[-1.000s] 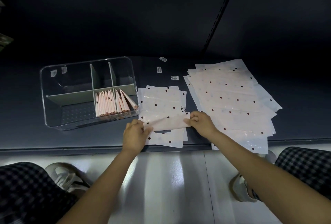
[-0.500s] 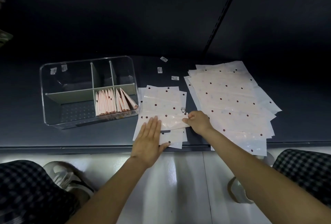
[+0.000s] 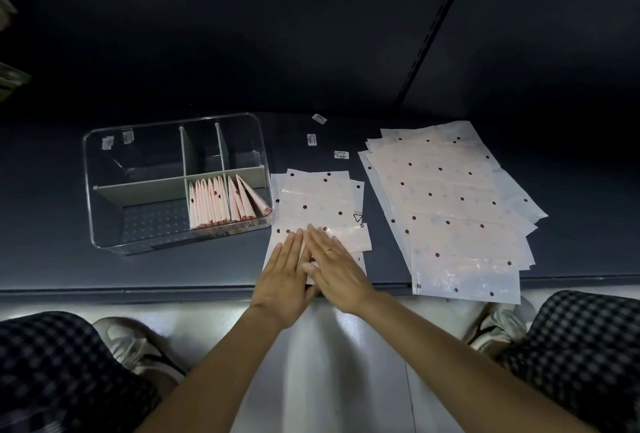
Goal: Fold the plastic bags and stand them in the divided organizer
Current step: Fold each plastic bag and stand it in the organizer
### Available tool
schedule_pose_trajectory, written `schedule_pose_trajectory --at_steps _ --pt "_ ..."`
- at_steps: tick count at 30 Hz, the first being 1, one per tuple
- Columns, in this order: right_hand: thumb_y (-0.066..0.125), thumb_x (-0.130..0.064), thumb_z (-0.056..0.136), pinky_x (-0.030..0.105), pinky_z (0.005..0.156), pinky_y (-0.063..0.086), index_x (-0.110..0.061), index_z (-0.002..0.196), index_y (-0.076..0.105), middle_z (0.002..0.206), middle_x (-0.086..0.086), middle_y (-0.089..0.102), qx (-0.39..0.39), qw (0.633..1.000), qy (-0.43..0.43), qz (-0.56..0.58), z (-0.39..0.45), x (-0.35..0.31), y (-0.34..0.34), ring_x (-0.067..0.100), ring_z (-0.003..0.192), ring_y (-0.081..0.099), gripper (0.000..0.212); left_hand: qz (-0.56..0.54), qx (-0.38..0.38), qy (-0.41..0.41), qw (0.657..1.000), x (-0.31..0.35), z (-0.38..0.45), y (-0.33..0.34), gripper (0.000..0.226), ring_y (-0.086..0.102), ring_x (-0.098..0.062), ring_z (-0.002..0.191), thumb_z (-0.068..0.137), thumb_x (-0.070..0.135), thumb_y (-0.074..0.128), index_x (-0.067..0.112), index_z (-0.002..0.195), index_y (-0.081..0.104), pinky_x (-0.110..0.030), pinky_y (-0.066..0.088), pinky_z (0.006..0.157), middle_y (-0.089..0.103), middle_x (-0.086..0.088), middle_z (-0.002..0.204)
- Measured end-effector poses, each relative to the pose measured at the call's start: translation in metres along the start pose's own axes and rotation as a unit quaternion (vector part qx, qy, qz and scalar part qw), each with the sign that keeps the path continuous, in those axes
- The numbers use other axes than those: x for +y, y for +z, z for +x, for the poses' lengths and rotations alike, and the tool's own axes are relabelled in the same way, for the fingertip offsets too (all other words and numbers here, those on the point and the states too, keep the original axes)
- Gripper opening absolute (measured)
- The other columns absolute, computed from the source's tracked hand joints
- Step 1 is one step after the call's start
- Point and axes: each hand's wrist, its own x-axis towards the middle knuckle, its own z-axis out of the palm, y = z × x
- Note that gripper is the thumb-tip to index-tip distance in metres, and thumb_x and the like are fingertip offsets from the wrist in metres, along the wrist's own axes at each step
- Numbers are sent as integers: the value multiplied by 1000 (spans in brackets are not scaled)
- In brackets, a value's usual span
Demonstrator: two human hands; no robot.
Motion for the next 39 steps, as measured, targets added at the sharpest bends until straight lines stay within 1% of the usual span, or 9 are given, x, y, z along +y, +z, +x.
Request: schedule_pose_trajectory --at_steps 7,10,13,19,25,29,33,37,39 --pt "24 -37 103 25 118 -8 -15 150 -4 156 -6 -12 24 995 64 -72 -24 47 -15 7 145 -10 59 -3 10 1 1000 -2 -1 1 80 -35 -19 132 93 63 13 13 143 -24 -32 -17 114 -34 -5 146" --pt "32 -32 102 25 119 6 -13 150 16 158 -1 13 54 994 77 -60 -25 55 -29 13 145 12 54 -10 10 6 1000 -3 -1 2 80 -36 -19 132 92 63 13 14 143 -25 -32 -17 114 -36 -5 146" --pt "48 -28 97 25 107 25 -14 139 43 144 5 41 90 990 83 -66 -10 54 -47 21 131 36 44 -25 15 13 999 -5 0 2 79 -36 -19 132 93 63 14 15 144 -22 -29 -19 112 -35 -3 146" --pt "64 -26 86 32 95 37 -16 116 54 117 4 55 -6 989 129 -72 24 54 -73 22 115 45 32 -61 22 31 997 -12 1 2 74 -25 -16 141 94 60 18 19 149 -9 -27 -18 114 -25 -2 153" --pt "60 -29 88 34 91 41 -13 104 61 115 8 51 -78 983 132 -96 26 51 -78 25 112 39 23 -72 84 45 993 -15 4 -8 60 -9 -17 145 98 52 28 19 147 25 -35 -13 117 4 -1 159" --pt "58 -23 89 28 68 37 -16 91 53 97 3 56 -50 979 191 46 10 44 -78 19 90 49 9 -70 180 80 978 -5 4 -19 46 43 -30 131 83 33 70 9 121 60 -47 29 112 52 -11 136" --pt "62 -14 87 21 54 37 -18 72 49 74 -2 52 -29 917 295 266 -15 26 -65 15 69 50 20 -95 201 120 967 14 1 -17 52 65 -25 102 63 28 87 9 108 68 -37 54 88 66 -7 112" --pt "60 -14 90 15 37 26 -16 75 53 65 0 49 -31 775 388 497 -38 10 -45 8 50 36 17 -113 224 111 962 22 -3 -7 52 68 -22 85 53 15 90 7 101 71 -29 56 75 70 -5 98" --pt "58 -21 92 15 40 27 -17 79 53 66 -1 49 -55 776 381 499 -43 4 -41 8 52 38 15 -127 243 98 957 21 -4 -4 46 68 -21 76 50 4 88 8 94 73 -26 56 68 71 -4 91"
